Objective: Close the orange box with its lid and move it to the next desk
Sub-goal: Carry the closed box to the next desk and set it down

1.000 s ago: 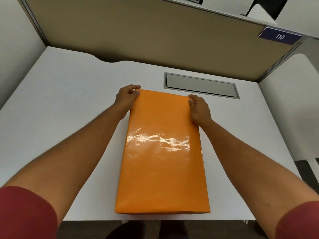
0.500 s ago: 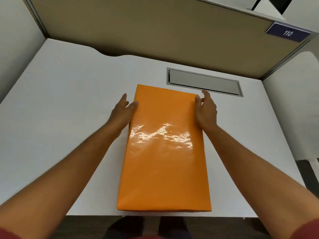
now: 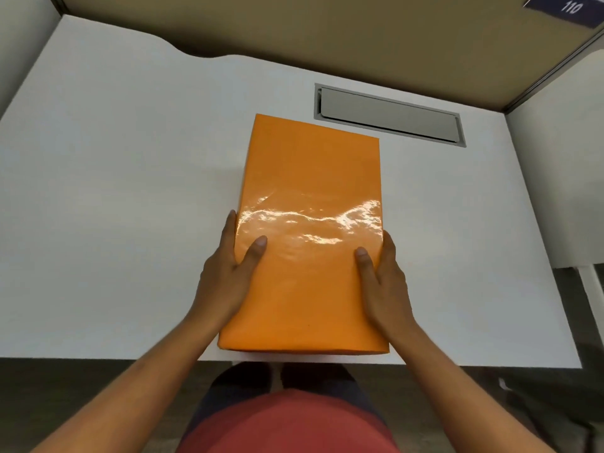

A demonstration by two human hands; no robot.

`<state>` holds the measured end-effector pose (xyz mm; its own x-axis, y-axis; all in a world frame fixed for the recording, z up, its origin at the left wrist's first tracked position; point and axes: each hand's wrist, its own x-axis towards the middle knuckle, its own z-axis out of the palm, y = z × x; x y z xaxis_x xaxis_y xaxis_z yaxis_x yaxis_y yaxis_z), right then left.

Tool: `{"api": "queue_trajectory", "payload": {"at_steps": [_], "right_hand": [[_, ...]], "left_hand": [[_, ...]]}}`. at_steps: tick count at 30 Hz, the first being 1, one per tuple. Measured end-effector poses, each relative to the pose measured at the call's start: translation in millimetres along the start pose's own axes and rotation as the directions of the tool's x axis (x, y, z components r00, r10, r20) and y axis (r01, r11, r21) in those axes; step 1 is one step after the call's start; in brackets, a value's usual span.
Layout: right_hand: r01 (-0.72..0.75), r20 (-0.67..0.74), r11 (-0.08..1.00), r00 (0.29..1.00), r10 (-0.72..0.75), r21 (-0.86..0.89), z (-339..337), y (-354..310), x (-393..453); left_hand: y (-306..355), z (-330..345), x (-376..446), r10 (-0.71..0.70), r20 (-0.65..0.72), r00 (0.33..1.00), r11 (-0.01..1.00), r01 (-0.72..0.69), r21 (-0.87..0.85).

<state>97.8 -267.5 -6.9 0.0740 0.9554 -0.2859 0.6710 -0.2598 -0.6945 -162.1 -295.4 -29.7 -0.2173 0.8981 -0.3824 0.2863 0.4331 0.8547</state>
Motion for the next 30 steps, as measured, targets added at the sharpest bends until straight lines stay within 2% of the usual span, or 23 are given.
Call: {"api": "queue_trajectory", "payload": {"at_steps": [5,9,18,20,25,30], "right_hand": [[0.027,0.015,1.000,1.000,-0.027,0.011,-1.2,11.4,2.1],[0.022,-0.045,1.000,0.999,-0.022,0.002,6.8,9.2,3.2],[0.057,-0.026,0.998,0.998,-0.057,-0.001,4.3,14.4,18.4],[0.055,-0.015,0.998,0.998,-0.055,0.024,4.1,14.2,19.3],[-0.020,0.062,0.973,0.998,0.006,0.231,-1.6,11.8,19.0],[-0.006,0.042,0.978,0.999,-0.003,0.208,-3.5,10.5,19.8]], "left_hand": [[2.1,7.4,-4.4,-0.003,-0.060,0.998,0.999,0.006,0.048],[1.2,2.5,3.3,0.015,-0.052,0.999,0.999,-0.013,0.045],[10.4,6.5,5.2,0.023,-0.132,0.991,0.998,-0.014,0.062],[12.0,6.8,5.1,0.029,-0.138,0.990,0.998,-0.022,0.055],[13.1,7.5,5.0,0.031,-0.149,0.988,0.998,-0.023,0.058],[9.5,4.8,7.8,0.048,-0.145,0.988,0.997,-0.038,0.071]]}}
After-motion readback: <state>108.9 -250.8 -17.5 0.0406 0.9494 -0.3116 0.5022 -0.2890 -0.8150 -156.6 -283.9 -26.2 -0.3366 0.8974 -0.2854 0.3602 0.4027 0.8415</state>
